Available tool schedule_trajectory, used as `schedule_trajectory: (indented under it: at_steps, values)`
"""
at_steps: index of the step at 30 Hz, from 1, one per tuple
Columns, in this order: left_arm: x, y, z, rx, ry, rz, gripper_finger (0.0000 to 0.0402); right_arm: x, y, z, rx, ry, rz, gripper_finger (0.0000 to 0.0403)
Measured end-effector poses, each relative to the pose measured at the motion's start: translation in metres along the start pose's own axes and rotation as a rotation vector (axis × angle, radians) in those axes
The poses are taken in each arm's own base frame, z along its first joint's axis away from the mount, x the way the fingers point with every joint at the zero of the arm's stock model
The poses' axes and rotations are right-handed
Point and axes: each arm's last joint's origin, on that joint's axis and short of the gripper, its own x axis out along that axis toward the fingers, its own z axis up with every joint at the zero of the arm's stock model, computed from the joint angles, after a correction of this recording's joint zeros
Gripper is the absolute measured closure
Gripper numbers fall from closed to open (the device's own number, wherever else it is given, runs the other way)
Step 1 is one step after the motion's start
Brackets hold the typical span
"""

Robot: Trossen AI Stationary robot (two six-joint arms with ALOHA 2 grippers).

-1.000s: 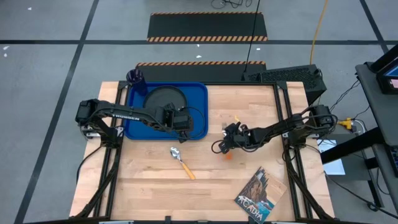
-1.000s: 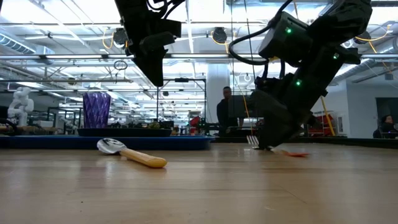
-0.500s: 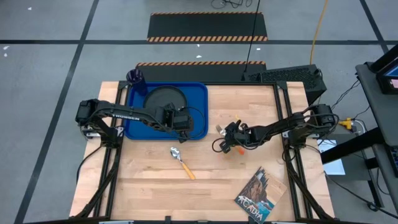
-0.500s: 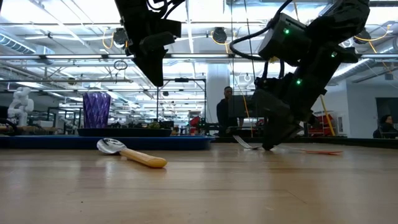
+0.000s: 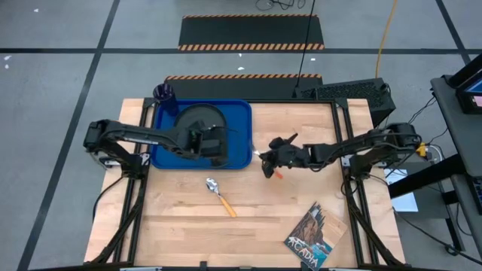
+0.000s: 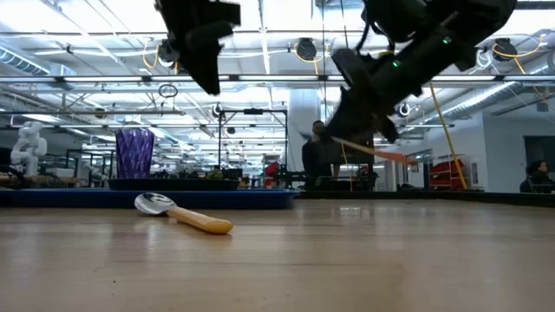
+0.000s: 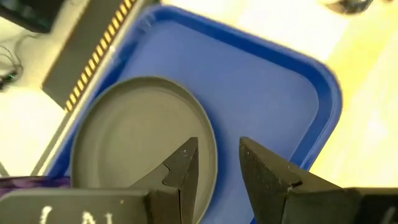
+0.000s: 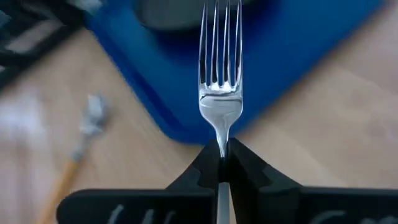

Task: Pick and place plate/cup/fork/spoon on tray
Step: Put the orange fork on the blue tray beside the black plate

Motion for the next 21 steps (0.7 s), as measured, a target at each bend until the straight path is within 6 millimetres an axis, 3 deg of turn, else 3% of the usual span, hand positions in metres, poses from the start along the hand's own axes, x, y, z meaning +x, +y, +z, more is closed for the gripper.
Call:
schedule_trajectory:
  at_steps: [5,10,21]
  values:
    - [-0.034,0.000,-0.007,-0.052,-0.118,0.006,0.0282,0.004,0.004,0.022,0.002,-0.167,0.132,0.0399]
    - [-0.055,-0.016,-0.018,-0.015,-0.201,-0.010,0.0282,0.006,-0.001,0.038,0.058,-0.270,0.179,0.0399]
    - [-0.070,-0.032,-0.030,0.009,-0.247,-0.027,0.0282,0.027,0.002,0.076,0.093,-0.450,0.238,0.0399]
